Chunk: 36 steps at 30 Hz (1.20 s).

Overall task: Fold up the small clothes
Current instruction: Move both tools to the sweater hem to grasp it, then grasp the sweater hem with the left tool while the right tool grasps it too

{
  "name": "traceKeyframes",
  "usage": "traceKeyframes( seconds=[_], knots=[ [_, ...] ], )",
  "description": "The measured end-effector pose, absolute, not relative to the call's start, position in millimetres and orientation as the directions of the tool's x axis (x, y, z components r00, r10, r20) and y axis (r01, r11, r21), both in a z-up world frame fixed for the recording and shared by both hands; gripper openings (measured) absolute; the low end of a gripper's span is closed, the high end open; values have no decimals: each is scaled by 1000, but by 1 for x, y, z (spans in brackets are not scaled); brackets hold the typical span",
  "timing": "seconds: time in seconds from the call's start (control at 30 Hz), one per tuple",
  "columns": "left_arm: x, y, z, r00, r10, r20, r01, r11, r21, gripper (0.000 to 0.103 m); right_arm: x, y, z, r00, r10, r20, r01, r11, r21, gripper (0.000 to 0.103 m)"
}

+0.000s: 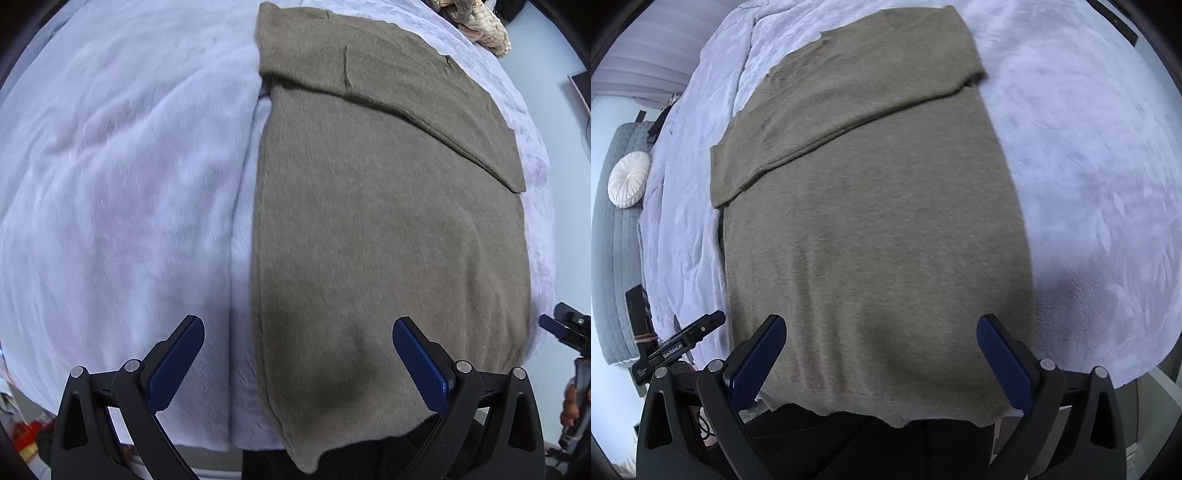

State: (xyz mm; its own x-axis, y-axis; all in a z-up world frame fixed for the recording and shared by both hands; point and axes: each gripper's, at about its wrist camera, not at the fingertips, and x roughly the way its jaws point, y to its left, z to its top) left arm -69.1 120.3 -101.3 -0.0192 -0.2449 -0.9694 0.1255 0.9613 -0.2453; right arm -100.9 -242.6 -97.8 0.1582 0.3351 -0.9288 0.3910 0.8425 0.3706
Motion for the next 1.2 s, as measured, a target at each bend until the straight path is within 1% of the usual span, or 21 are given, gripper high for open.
traceKeyframes(
  seconds=[0.2, 0.3, 0.43, 0.5, 0.57, 0.63, 0.73, 0.77, 0.83, 0.87, 0.9, 0.93, 0.97, 1.0, 1.03, 1.07, 1.13, 1.2],
  knots=[
    [-94, 113, -119, -108, -302, -947, 97, 945, -312, 102, -136, -285, -120, 150, 331, -932, 493, 792, 361, 103],
    [-105, 109, -131, -163, -327, -931, 85, 935, -344, 102, -154, -299, -134, 162, 370, -915, 543, 740, 396, 103],
    [-116, 107, -136, -190, -348, -918, 91, 925, -369, 102, -166, -295, -152, 172, 499, -850, 532, 679, 506, 103],
    [-119, 108, -136, -198, -365, -910, 89, 918, -388, 102, -170, -282, -161, 160, 577, -801, 505, 649, 569, 103],
    [-123, 109, -134, -210, -406, -889, 81, 899, -430, 102, -173, -269, -165, 146, 635, -758, 474, 628, 617, 103],
    [-126, 107, -135, -228, -444, -867, 66, 881, -468, 102, -173, -256, -165, 143, 658, -739, 445, 624, 642, 103],
    [-130, 113, -136, -246, -473, -846, 45, 866, -498, 101, -175, -251, -167, 160, 680, -715, 447, 596, 667, 103],
    [-131, 115, -135, -247, -478, -843, 40, 864, -502, 99, -176, -252, -168, 167, 680, -714, 456, 588, 668, 103],
    [-131, 116, -136, -254, -471, -845, 36, 868, -495, 83, -178, -257, -170, 179, 681, -710, 485, 567, 666, 103],
    [-131, 119, -136, -259, -469, -844, 35, 869, -493, 76, -180, -260, -171, 185, 679, -710, 501, 556, 663, 101],
    [-130, 123, -136, -266, -470, -841, 34, 868, -496, 59, -180, -262, -172, 191, 678, -710, 518, 545, 659, 99],
    [-130, 125, -136, -279, -477, -833, 34, 863, -505, 42, -180, -264, -173, 190, 678, -710, 537, 534, 653, 91],
    [-129, 129, -136, -291, -497, -817, 32, 849, -527, 34, -178, -263, -175, 176, 672, -720, 552, 538, 637, 71],
    [-129, 128, -138, -304, -527, -794, 24, 829, -559, 22, -177, -261, -176, 149, 656, -740, 565, 558, 609, 57],
    [-127, 128, -138, -310, -549, -776, 21, 812, -583, 19, -176, -259, -178, 117, 640, -760, 569, 584, 579, 35],
    [-125, 129, -134, -309, -563, -767, 29, 800, -599, 19, -176, -256, -178, 98, 637, -764, 568, 595, 569, 23],
    [-120, 130, -123, -300, -593, -747, 51, 772, -634, 19, -177, -254, -174, 129, 659, -741, 563, 566, 602, 13],
    [-113, 132, -112, -289, -632, -719, 59, 738, -672, 19, -178, -253, -166, 187, 680, -709, 555, 522, 648, 12]
  ],
)
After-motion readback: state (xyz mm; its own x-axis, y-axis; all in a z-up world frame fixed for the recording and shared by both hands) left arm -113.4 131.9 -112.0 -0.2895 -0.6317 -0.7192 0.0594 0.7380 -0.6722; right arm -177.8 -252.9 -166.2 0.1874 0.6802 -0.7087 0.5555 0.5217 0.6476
